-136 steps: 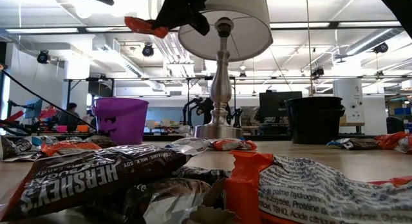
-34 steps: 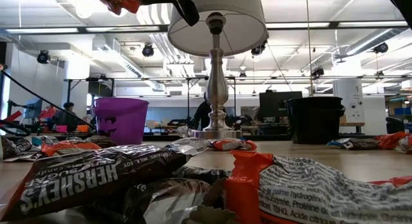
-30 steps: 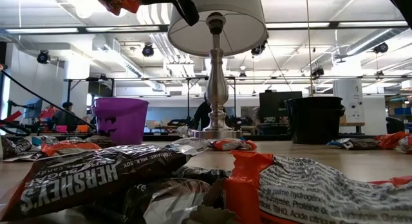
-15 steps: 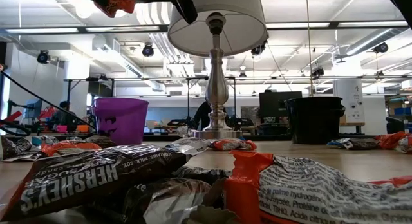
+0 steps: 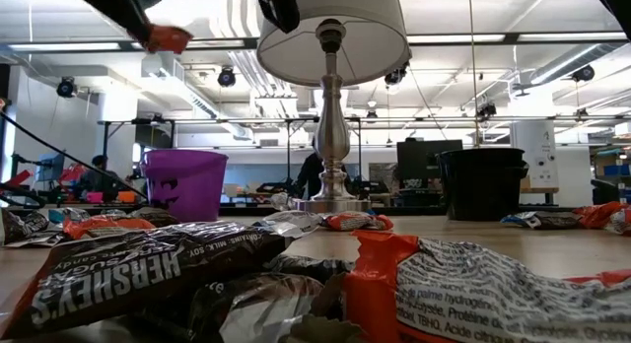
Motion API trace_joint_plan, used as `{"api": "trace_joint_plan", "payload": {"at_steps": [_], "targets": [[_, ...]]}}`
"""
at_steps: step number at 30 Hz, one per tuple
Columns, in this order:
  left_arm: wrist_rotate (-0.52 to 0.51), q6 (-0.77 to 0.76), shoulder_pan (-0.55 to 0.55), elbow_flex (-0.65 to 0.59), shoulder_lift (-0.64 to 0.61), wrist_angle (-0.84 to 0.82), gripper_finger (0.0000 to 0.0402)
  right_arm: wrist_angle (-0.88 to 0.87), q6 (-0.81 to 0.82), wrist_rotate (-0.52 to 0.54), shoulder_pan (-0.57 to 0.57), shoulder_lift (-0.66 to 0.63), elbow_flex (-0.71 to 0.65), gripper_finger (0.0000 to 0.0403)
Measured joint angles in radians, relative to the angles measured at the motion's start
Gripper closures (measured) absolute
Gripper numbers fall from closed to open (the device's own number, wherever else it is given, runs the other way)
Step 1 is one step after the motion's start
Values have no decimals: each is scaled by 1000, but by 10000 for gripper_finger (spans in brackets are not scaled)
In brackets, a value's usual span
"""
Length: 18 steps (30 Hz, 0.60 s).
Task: Sort candy
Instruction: Put the orange chocolate into the purple bucket
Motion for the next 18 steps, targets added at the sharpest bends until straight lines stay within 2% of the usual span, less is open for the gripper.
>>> {"api": "trace_joint_plan", "payload": {"at_steps": [6, 14, 18], "targets": [[-3, 58, 123, 0, -42, -34, 401, -126, 21, 2, 16, 0, 0, 275], [-2, 185, 324, 0, -71, -53, 401, -209, 21, 11, 37, -1, -9, 275], [-2, 256, 430, 0, -64, -47, 401, -289, 30, 56, 40, -1, -21, 274]]}}
